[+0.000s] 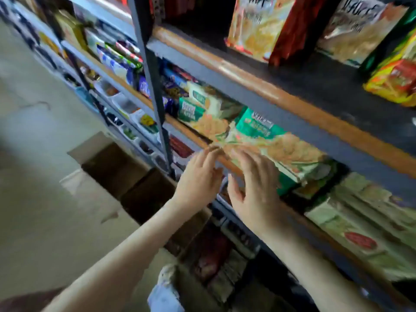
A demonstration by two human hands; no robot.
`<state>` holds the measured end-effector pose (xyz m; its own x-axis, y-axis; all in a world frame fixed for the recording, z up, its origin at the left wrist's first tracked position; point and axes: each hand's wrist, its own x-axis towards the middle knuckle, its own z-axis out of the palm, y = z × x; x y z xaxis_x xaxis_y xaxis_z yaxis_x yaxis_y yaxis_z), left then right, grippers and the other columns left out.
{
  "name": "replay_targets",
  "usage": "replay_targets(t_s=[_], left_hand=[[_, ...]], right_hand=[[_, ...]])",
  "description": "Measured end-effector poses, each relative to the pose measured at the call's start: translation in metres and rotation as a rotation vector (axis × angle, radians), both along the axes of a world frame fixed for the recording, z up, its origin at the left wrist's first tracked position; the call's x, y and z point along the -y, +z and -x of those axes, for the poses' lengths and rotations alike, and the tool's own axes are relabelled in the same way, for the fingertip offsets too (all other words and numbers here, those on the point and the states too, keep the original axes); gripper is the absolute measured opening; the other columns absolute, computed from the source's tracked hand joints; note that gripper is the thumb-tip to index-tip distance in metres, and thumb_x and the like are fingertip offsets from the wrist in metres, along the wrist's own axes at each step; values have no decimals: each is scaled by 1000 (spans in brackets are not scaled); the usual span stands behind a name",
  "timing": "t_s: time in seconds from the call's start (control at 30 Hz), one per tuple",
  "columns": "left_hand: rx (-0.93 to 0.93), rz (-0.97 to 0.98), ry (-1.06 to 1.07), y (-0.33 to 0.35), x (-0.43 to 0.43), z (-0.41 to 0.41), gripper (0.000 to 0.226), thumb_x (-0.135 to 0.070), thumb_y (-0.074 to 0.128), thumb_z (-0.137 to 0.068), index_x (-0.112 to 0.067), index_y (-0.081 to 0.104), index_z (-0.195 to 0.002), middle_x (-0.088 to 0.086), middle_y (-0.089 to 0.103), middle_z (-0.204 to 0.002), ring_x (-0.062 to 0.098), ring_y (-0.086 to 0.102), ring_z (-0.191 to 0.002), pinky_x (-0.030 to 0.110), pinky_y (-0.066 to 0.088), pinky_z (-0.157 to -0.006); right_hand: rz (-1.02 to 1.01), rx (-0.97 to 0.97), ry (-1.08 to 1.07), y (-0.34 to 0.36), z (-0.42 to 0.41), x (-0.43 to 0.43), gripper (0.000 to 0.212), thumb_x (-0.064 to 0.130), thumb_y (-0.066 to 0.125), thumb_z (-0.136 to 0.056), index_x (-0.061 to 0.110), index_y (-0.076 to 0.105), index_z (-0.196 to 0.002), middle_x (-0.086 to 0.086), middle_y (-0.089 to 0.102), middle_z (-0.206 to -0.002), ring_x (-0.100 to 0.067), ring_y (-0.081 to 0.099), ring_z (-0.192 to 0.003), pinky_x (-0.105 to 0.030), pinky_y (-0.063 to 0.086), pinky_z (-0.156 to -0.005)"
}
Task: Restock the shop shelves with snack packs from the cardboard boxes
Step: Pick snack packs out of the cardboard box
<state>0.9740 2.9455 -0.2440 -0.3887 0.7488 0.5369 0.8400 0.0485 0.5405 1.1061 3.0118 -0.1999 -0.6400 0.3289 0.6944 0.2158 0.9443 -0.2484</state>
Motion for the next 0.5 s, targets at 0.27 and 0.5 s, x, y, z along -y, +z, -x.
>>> replay_targets(t_s=[0.27, 0.5], left_hand=[[238, 635, 48, -248, 128, -76, 36, -19, 56, -78, -4, 60, -111, 11, 66, -103, 27, 67, -84, 28, 54, -69], [242, 865, 55, -479, 170, -125, 59, -15, 86, -55, -12, 65, -109, 4, 67, -98, 21, 67, -78, 26, 56, -61]], right_hand=[[757, 669, -200, -282, -125, 65, 48, 21, 59, -85, 13, 49, -132, -11, 62, -119, -21, 51, -109, -27, 40, -91], [996, 1258, -329, -529, -176, 74, 67, 18, 44, -100, 18, 3, -153, -3, 19, -156, -22, 16, -145, -27, 16, -113]])
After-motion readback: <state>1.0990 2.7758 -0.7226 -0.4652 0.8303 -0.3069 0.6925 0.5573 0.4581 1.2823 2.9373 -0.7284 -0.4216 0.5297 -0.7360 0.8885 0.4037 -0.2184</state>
